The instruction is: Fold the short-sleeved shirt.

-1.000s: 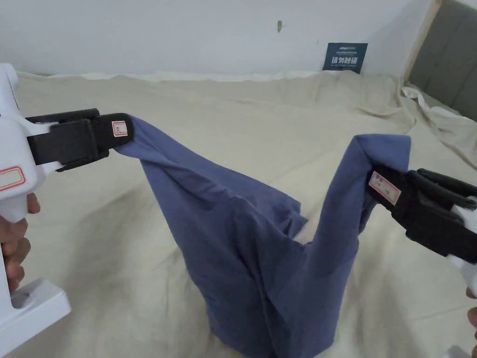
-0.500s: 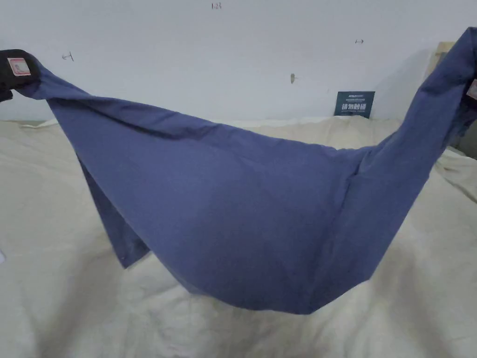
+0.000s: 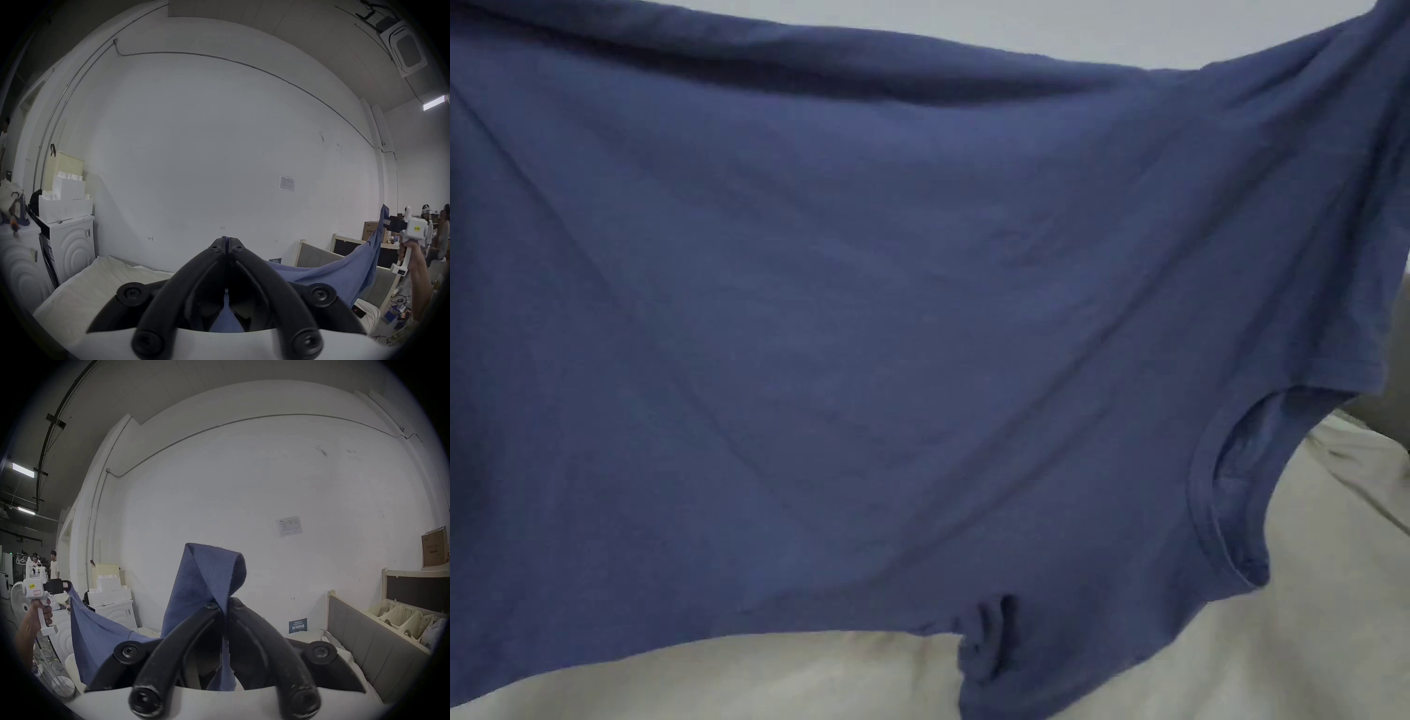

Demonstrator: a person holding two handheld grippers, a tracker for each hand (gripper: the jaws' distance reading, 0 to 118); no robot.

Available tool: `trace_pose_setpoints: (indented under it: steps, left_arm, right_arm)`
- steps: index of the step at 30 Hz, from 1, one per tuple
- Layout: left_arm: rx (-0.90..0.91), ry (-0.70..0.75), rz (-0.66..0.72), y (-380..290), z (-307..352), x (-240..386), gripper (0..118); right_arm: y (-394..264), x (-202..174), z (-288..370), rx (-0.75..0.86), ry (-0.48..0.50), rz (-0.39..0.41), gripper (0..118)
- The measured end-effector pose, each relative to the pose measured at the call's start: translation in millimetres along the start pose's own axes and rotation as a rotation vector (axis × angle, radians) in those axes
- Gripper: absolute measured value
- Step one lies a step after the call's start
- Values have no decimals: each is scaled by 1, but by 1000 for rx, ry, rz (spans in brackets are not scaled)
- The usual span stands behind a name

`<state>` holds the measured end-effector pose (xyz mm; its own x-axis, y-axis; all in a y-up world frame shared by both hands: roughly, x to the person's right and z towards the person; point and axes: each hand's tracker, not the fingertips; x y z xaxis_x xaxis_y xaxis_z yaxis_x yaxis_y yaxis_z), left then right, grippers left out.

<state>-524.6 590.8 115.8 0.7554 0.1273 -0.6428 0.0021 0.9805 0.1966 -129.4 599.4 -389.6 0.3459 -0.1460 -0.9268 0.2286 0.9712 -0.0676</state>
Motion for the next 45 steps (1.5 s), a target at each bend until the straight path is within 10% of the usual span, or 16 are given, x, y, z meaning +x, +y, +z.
trace_pose_setpoints:
  steps: [24,28,45]
  left_arm:
    - [-105,115,-70,33,-292,-56,0]
    - [-106,146,-110,20,-332,-67,0]
    - [-91,103,-8,-105,-378,-93,0]
  right_arm:
    - [97,10,-327,-164,-80,99,4]
    - [96,56,-413,-191,-106,135,4]
    - [28,34,-424,-245,-97,135,4]
